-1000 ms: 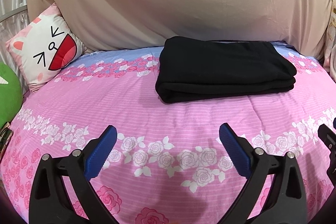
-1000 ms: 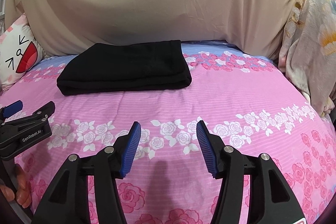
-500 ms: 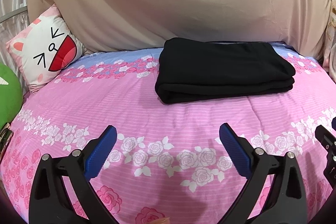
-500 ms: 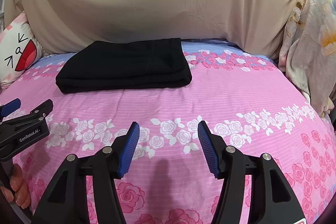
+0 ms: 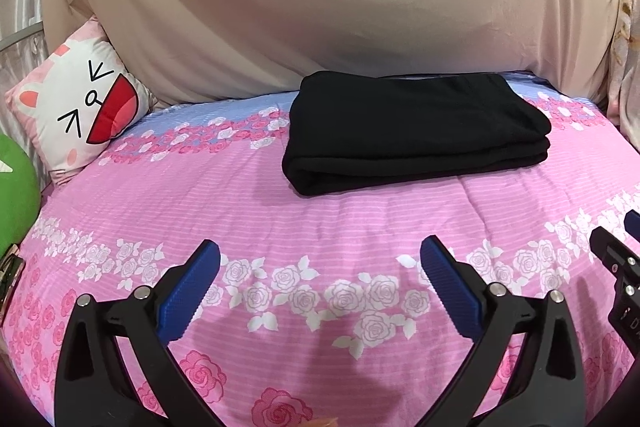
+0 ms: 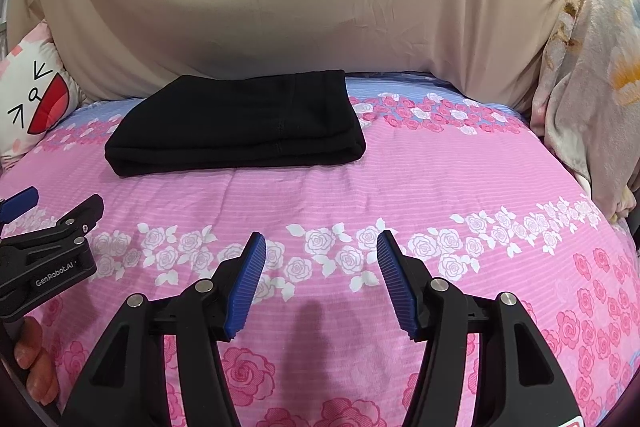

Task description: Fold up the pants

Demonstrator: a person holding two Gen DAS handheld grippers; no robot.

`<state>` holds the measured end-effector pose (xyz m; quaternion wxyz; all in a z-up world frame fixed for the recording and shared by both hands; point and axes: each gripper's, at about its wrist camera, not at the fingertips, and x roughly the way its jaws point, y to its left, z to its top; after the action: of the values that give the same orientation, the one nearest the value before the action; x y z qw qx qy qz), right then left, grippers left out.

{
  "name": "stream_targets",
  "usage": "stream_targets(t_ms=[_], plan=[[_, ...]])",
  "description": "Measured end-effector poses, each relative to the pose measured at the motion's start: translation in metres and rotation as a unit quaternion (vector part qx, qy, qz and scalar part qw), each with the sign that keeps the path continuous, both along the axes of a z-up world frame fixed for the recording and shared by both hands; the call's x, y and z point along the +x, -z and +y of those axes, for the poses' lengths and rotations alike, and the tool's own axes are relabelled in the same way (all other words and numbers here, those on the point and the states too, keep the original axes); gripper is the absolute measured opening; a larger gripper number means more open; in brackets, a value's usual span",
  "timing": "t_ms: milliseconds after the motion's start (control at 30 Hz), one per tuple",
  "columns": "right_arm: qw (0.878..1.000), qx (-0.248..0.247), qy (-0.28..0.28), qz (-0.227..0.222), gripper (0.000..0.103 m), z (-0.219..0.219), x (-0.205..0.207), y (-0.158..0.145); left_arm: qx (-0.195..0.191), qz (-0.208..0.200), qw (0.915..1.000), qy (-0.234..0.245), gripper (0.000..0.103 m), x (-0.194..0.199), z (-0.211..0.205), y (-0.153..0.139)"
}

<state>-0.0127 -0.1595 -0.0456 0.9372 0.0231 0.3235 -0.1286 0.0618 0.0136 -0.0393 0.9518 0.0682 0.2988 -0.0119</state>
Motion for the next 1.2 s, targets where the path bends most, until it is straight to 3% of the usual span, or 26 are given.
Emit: stream_targets(t_ms=[1200], plan=[[1.0,-0.001,-0.003,0.002,0.059,-0.0052,-0.0001,0.0019,-0.002,0.008,0.9999,-0.006,0.098,-0.001,-0.0002,0.0018]])
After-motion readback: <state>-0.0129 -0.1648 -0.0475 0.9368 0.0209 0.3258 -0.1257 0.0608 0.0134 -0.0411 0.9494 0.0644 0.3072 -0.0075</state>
